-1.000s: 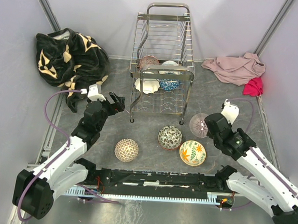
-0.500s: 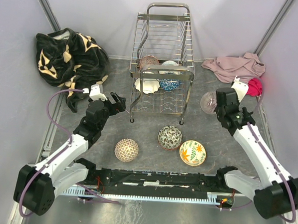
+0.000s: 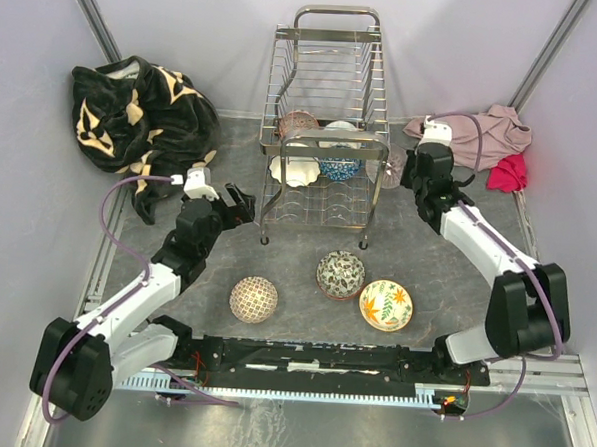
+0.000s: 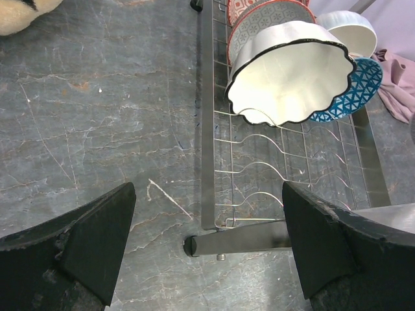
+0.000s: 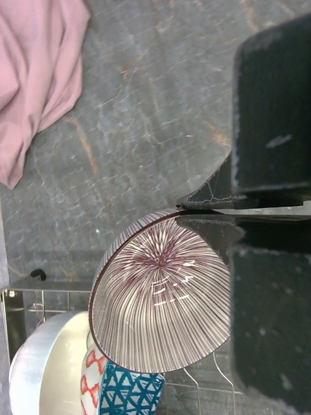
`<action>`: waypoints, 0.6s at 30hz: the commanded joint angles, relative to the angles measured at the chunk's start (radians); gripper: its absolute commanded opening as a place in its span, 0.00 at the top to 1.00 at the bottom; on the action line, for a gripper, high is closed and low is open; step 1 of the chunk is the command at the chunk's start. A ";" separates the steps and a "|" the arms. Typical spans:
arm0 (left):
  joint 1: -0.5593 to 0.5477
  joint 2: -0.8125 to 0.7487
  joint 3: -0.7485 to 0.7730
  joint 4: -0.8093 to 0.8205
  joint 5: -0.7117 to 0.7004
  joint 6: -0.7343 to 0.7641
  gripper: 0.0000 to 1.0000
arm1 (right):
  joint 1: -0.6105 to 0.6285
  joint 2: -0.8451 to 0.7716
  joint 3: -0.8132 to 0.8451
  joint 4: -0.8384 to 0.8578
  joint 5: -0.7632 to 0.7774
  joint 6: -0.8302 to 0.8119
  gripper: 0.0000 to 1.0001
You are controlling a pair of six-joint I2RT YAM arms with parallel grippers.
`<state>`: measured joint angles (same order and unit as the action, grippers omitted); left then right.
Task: Load the bowls into the dish rack
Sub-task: Place the bowl in the dish rack.
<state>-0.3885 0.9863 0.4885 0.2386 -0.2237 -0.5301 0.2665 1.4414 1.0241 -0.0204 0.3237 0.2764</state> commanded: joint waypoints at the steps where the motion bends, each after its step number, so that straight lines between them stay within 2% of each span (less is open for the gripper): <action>1: -0.002 0.015 0.019 0.070 0.019 0.018 0.01 | -0.002 0.040 -0.035 0.401 -0.088 -0.143 1.00; 6: -0.001 0.045 0.021 0.083 0.020 0.022 0.01 | 0.003 0.088 -0.116 0.683 -0.176 -0.179 1.00; 9: -0.001 0.049 0.019 0.087 0.019 0.022 0.01 | 0.012 0.120 -0.125 0.753 -0.220 -0.204 1.00; 18: -0.002 0.046 0.011 0.093 0.015 0.017 0.01 | 0.094 0.267 -0.252 1.182 -0.324 -0.389 1.00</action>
<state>-0.3885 1.0351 0.4885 0.2714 -0.2070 -0.5301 0.3210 1.6661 0.8021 0.8154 0.0738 -0.0078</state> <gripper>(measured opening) 0.993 0.015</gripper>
